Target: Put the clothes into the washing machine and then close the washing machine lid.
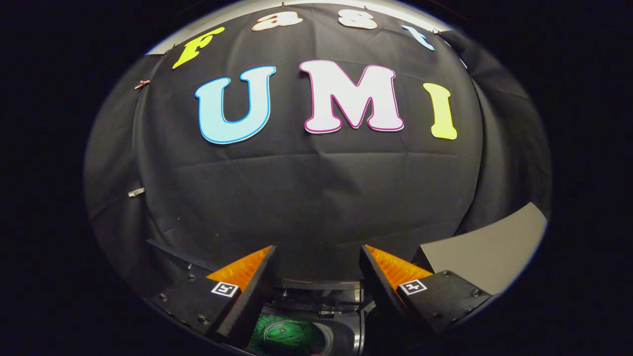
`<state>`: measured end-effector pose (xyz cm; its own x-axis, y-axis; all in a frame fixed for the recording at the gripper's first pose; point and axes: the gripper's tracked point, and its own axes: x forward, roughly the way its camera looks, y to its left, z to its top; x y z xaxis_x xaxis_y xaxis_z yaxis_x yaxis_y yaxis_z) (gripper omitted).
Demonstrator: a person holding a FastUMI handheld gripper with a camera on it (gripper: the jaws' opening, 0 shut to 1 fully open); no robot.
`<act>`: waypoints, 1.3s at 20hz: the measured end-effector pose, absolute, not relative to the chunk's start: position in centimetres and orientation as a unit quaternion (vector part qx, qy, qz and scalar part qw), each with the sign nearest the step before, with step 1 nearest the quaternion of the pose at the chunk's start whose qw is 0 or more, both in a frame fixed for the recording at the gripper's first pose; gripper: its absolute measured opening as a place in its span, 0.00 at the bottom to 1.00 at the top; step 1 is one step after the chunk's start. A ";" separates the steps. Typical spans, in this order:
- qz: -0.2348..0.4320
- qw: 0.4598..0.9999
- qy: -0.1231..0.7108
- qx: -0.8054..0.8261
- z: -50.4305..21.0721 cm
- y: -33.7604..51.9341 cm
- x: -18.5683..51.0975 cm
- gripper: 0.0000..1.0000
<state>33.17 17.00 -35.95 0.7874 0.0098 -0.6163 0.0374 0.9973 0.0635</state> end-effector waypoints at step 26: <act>0.063 0.955 0.288 0.027 -29.7 19.2 19.7 0.99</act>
<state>19.72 19.23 -29.65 0.8265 0.1366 -0.5461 -0.1058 0.9905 0.0876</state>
